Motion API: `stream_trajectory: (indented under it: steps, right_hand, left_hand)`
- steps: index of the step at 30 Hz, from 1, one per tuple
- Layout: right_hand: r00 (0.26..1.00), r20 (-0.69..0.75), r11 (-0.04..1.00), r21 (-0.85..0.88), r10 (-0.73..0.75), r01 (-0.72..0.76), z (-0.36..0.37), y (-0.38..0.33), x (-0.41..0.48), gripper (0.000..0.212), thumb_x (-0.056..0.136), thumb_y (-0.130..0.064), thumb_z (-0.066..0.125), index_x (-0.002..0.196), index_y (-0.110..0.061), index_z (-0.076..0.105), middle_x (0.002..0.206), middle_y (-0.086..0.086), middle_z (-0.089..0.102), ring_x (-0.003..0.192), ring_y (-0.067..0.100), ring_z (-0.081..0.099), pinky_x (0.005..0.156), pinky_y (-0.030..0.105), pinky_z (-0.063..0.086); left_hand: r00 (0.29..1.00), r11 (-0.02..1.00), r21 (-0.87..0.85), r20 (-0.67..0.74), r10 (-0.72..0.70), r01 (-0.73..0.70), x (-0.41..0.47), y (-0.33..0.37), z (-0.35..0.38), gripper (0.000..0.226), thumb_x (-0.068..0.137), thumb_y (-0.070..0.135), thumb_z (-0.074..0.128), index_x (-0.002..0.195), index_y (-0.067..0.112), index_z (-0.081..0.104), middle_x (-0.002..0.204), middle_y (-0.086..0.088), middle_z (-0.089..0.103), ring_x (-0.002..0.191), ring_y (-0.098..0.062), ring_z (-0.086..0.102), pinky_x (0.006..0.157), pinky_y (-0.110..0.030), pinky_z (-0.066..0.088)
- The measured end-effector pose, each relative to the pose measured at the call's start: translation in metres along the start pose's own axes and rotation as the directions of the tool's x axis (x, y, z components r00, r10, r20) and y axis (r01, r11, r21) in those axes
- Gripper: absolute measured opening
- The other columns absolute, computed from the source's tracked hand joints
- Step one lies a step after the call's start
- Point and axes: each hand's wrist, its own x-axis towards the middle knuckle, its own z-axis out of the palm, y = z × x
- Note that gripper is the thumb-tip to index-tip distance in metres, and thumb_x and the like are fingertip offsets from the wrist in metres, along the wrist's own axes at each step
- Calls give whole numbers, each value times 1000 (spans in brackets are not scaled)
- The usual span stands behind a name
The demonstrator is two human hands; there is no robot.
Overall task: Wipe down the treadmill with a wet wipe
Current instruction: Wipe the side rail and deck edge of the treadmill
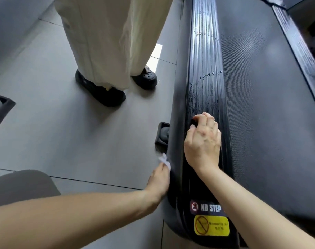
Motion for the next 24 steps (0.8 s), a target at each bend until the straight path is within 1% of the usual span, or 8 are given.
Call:
stream_trajectory:
  steps: [4,6,8,11,15,17,21,24]
  right_hand:
    - [1000,-11,1000,-2,-14,14,-1,-1,-1,32,95,-27,42,121,-16,56,140,6,51,126,28,49,107,45,38]
    - [1000,-4,1000,-11,-15,15,0,0,0,33,94,-28,41,122,-16,56,140,6,50,126,28,48,107,44,37]
    - [1000,1,1000,-17,-10,11,1,1,0,32,95,-28,42,122,-17,55,140,4,50,126,26,48,108,44,37]
    - [1000,-9,1000,-19,-10,10,1,1,-1,31,95,-28,43,122,-18,55,140,3,49,126,25,48,108,42,36]
    - [1000,1,1000,-28,5,-5,0,1,0,34,94,-29,40,123,-18,55,140,3,49,127,26,47,109,45,37]
    - [1000,3,1000,-25,3,-3,-1,-1,-2,35,94,-29,40,123,-18,55,141,3,49,128,26,47,109,44,36]
    - [1000,3,1000,-16,-6,6,0,-2,-1,35,94,-29,40,123,-17,55,141,5,49,129,27,47,109,45,36]
    - [1000,6,1000,-9,9,-9,1,-2,0,37,94,-31,38,123,-18,56,142,4,49,131,26,46,111,47,36]
  left_hand:
    - [964,950,-178,21,264,-256,38,50,4,58,105,51,32,155,23,39,156,-2,44,140,-16,40,116,-21,29]
    - [913,889,-233,5,407,-395,76,85,7,74,97,62,30,158,18,34,166,0,31,154,-13,24,127,-30,12]
    - [924,901,-222,-9,381,-373,104,99,6,64,102,61,26,155,29,39,162,12,34,150,-7,29,127,-30,11]
    - [985,957,-234,-59,161,-170,118,65,10,52,108,56,28,141,27,56,148,2,51,136,-16,46,116,-23,25]
    - [977,969,-190,173,-127,160,92,4,1,65,103,65,33,138,16,60,137,-6,65,124,-23,62,111,-37,46]
    - [990,972,-205,100,-98,117,81,21,4,61,107,56,30,145,15,54,146,-7,58,133,-25,54,116,-38,39]
    - [944,923,-210,-5,330,-323,102,104,7,55,111,44,31,160,20,28,167,2,26,154,-15,22,127,-33,13]
    - [969,935,-261,-6,246,-239,136,106,3,80,88,77,34,149,26,42,162,2,36,149,-15,34,126,-41,23]
